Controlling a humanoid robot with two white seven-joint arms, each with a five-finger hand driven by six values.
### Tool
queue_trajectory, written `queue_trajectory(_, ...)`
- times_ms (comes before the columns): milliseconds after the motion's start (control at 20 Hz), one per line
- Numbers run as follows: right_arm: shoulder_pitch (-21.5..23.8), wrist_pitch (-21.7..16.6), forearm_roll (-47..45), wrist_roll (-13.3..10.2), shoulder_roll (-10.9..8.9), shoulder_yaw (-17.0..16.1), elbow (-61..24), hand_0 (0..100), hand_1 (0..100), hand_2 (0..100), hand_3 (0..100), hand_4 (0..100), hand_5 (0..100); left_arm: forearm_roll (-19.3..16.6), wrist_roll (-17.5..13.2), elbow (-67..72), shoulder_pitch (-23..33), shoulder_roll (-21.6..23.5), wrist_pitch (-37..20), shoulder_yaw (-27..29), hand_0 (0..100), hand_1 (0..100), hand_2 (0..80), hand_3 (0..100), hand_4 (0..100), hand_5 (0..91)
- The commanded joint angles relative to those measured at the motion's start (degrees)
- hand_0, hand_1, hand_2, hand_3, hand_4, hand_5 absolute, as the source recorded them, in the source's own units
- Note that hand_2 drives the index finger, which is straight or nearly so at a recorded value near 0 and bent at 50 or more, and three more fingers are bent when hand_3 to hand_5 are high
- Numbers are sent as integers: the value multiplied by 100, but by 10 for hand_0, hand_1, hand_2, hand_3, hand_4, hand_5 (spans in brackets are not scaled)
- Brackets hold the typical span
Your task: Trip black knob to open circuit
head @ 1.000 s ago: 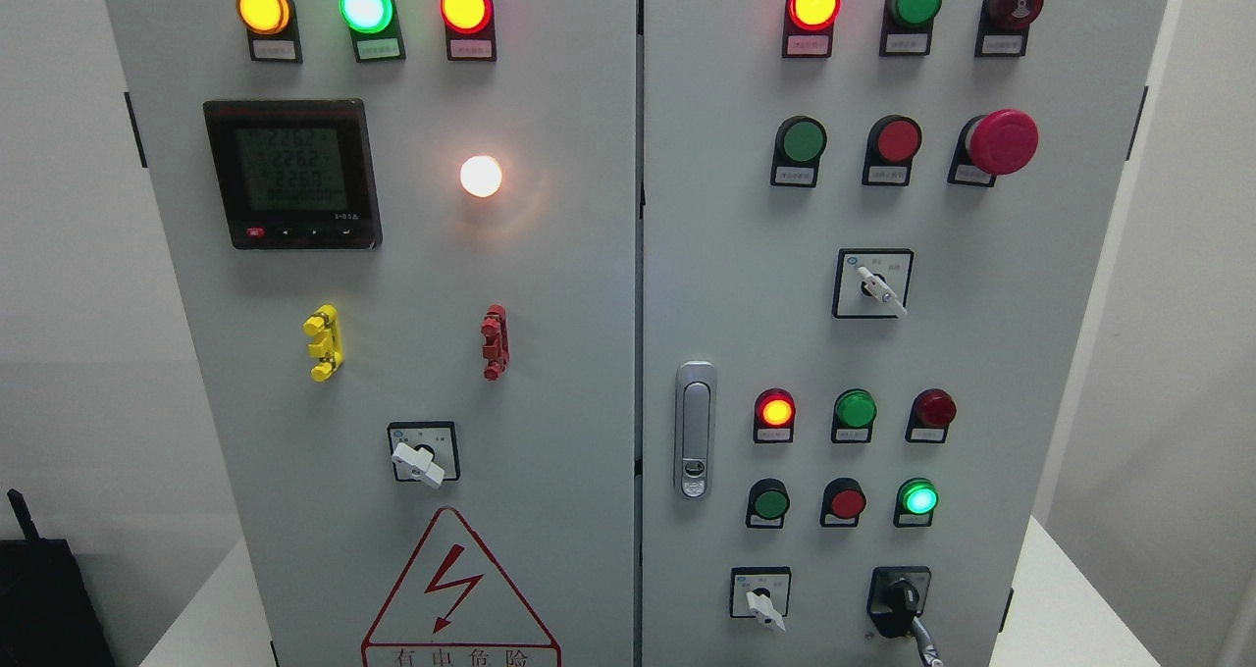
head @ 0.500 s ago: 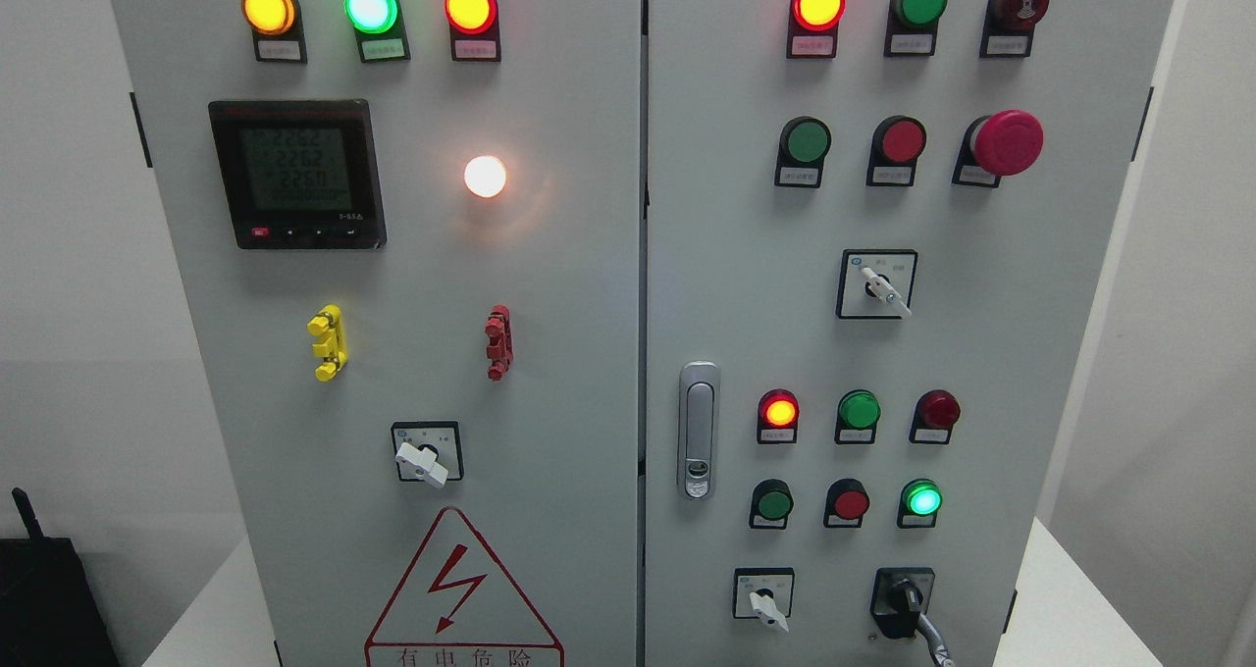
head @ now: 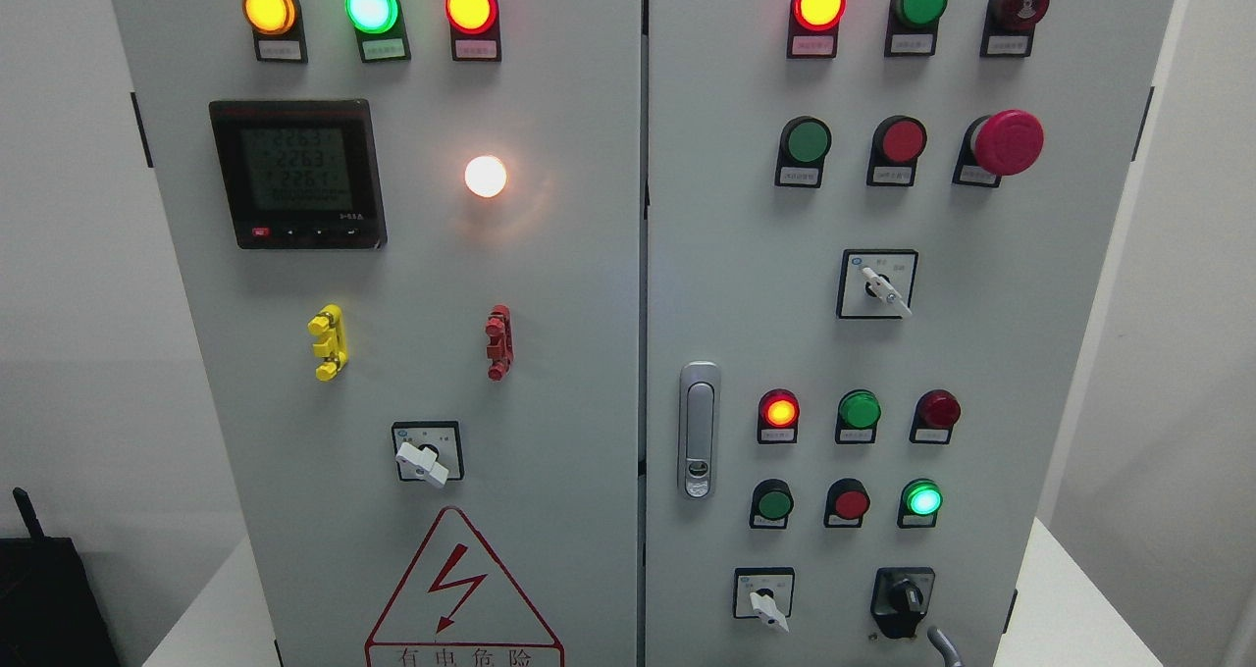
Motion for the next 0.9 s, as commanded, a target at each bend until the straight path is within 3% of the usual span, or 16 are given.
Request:
queue_trajectory(0, 22, -92, -17, 36, -17, -32, -170, 918, 907, 64, 1000, 952, 879, 14, 2, 6, -3, -3, 7, 5, 120, 389, 0, 0, 0, 0)
queue_trajectory(300, 268, -215, -61, 36, -34, -40, -258, 909, 911, 63, 1000, 945, 875, 14, 2, 6, -3, -3, 7, 5, 120, 389, 0, 0, 0, 0)
queue_trajectory(400, 426, -276, -166, 36, -157, -40, -372, 921, 875, 63, 1000, 945, 877, 14, 2, 6, -3, -3, 7, 5, 120, 389, 0, 0, 0, 0)
queue_trajectory(450, 505, -311, -219, 36, -201, -40, -442, 875, 737, 67, 1000, 959, 884, 14, 2, 6, -3, -3, 7, 5, 120, 389, 0, 0, 0, 0)
queue_trajectory(500, 584, -347, -271, 36, -262, -32, -521, 838, 713, 68, 1000, 952, 874, 14, 2, 6, -3, -3, 7, 5, 120, 389, 0, 0, 0, 0)
queue_trajectory(550, 672, -364, -307, 36, -289, -32, -583, 676, 533, 76, 1000, 903, 818, 14, 2, 6, -3, -3, 7, 5, 120, 389, 0, 0, 0, 0)
queue_trajectory(650, 769, -399, -307, 44, -307, -40, -671, 547, 448, 72, 1000, 836, 689, 14, 2, 6, -11, -3, -2, 5, 120, 389, 0, 0, 0, 0)
queue_trajectory(750, 883, -408, -307, 79, -342, -40, -750, 438, 377, 68, 884, 696, 583, 14, 2, 6, -3, -3, 7, 5, 120, 389, 0, 0, 0, 0)
queue_trajectory(850, 962, -426, -394, 106, -368, -32, -820, 302, 272, 53, 617, 495, 407, 14, 2, 6, -3, -3, 7, 5, 120, 389, 0, 0, 0, 0)
